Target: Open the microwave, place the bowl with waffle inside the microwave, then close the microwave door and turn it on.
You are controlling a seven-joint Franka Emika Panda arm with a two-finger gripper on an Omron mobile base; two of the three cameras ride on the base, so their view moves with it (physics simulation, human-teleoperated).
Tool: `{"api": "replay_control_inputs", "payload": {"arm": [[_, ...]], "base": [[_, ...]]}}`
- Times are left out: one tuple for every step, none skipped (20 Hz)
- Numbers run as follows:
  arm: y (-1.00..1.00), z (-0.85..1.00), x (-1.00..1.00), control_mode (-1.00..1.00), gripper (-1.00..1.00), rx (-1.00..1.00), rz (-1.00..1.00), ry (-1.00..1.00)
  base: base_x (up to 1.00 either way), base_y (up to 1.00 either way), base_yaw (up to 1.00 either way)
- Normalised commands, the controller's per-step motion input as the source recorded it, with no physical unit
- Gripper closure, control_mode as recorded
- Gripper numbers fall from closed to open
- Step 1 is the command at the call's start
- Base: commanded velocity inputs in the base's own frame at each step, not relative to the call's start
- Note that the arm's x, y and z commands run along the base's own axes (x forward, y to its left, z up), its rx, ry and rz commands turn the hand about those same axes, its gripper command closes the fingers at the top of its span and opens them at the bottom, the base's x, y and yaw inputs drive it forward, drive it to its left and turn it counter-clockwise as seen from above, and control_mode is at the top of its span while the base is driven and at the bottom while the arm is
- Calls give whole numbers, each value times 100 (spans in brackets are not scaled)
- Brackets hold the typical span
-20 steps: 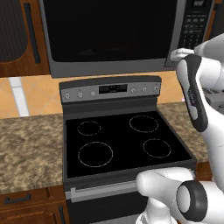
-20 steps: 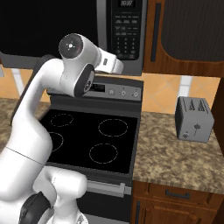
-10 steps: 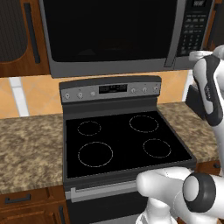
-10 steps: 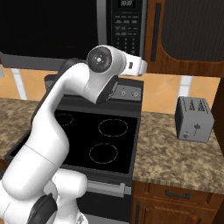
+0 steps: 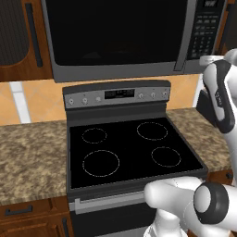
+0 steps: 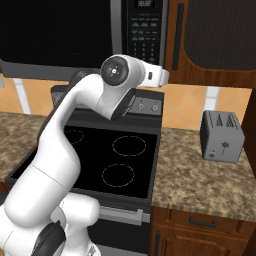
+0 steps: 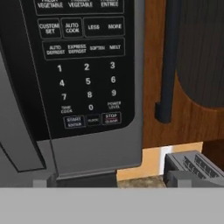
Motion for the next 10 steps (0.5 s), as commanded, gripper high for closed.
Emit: {"api": "replay_control_inputs", "payload": {"arm": [[-9,-9,29,-100,-100,0,2,-7],[-3,-8,20,-100,-100,0,1,-11],[0,-7,8,-100,-100,0,0,-15],[0,-6,3,-100,-100,0,0,-15],[0,-1,3,-100,-100,0,0,-9],[0,0,2,-100,-100,0,0,-6],[0,0,0,-100,-100,0,0,-4],[0,0,0,-100,-100,0,0,0],[0,0,7,-100,-100,0,0,0],[0,0,8,-100,-100,0,0,0]], "base": [[0,0,0],[0,0,0],[0,0,0],[0,0,0],[0,0,0],[0,0,0],[0,0,0],[0,0,0],[0,0,0],[0,0,0]]}}
